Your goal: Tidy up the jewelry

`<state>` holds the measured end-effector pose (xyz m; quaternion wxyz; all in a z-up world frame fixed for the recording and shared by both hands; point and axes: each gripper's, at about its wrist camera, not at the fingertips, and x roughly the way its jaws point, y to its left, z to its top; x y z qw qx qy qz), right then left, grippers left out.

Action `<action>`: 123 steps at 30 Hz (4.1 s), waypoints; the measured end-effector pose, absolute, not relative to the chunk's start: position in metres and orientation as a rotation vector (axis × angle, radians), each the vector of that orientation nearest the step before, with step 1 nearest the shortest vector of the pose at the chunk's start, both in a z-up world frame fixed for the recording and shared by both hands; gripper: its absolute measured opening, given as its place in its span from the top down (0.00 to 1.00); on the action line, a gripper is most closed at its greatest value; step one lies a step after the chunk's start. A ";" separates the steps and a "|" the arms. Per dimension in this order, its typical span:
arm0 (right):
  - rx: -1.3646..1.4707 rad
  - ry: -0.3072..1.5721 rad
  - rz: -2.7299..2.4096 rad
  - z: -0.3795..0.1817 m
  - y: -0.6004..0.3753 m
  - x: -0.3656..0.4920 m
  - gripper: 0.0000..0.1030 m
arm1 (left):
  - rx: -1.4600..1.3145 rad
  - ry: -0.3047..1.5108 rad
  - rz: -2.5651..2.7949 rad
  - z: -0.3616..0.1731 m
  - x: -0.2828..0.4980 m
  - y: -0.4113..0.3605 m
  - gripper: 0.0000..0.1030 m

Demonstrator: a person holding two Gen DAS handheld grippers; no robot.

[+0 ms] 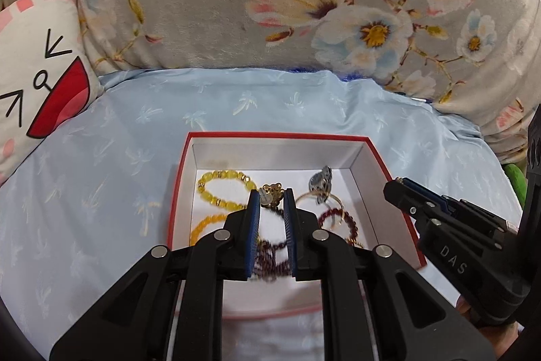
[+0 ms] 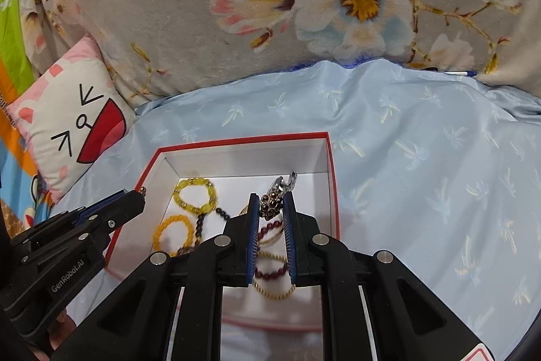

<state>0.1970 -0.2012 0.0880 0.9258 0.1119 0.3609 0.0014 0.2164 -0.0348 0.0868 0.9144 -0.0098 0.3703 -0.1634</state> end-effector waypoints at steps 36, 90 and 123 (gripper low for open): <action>0.214 0.768 -0.013 0.069 -0.192 0.226 0.63 | 0.019 0.819 -0.266 0.057 0.255 -0.045 0.73; 0.128 0.732 -0.231 0.094 -0.172 0.072 0.27 | 0.045 0.789 -0.074 0.076 0.118 -0.017 0.21; 0.112 0.734 -0.239 0.100 -0.169 0.069 0.27 | 0.036 0.797 -0.055 0.079 0.116 -0.015 0.21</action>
